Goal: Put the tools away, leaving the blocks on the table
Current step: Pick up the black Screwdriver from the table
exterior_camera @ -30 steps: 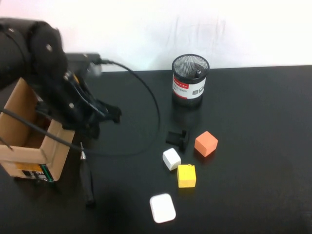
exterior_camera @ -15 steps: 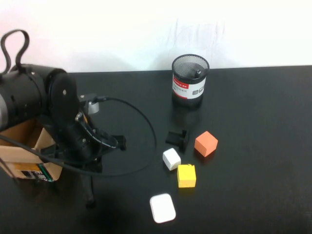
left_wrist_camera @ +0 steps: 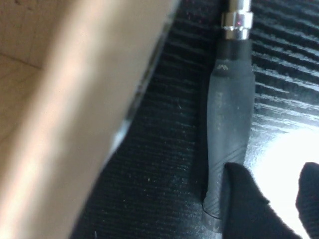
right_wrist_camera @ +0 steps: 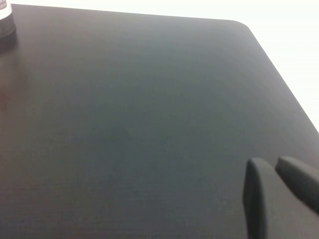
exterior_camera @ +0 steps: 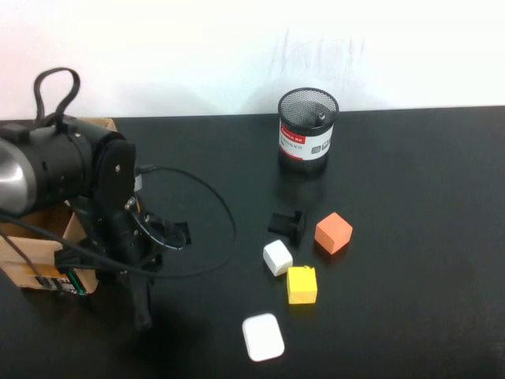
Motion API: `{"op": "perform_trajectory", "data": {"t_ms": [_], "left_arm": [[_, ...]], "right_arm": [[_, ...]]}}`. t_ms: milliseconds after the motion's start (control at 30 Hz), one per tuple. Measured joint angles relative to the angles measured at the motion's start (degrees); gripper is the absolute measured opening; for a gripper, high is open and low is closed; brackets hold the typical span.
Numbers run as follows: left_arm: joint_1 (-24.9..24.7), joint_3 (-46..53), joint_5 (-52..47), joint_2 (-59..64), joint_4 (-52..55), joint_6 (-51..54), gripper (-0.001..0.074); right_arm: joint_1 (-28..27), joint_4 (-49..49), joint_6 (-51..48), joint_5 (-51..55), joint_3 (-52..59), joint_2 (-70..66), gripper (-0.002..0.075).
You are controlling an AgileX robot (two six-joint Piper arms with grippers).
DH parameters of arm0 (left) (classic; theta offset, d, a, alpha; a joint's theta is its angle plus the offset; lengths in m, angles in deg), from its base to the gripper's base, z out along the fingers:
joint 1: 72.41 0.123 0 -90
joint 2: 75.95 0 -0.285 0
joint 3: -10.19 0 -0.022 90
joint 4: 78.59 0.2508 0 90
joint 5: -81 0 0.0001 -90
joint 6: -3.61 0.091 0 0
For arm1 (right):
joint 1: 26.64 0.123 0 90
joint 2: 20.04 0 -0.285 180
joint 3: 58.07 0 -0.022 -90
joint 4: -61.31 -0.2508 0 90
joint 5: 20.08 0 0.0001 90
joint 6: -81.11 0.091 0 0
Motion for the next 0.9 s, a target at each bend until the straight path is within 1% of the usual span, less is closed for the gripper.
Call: {"op": "perform_trajectory", "data": {"t_ms": [67,167,433,900], "left_arm": [[0.00,0.00,0.20,0.51,0.00,-1.08,0.0249],[0.00,0.00,1.35,1.50,0.00,-2.33,0.0283],[-0.20,-0.10,3.89,4.02,1.36,-4.64,0.0296],[-0.42,-0.68,2.07,5.50,5.04,-5.25,0.0297]], "right_arm": [[0.00,0.00,0.00,0.00,0.00,0.00,-0.0003],[0.00,0.00,0.00,0.00,0.00,0.00,-0.0003],[0.00,0.00,0.00,0.00,0.00,0.00,-0.0003],[0.00,0.00,0.00,0.00,0.00,0.00,-0.0004]]}}
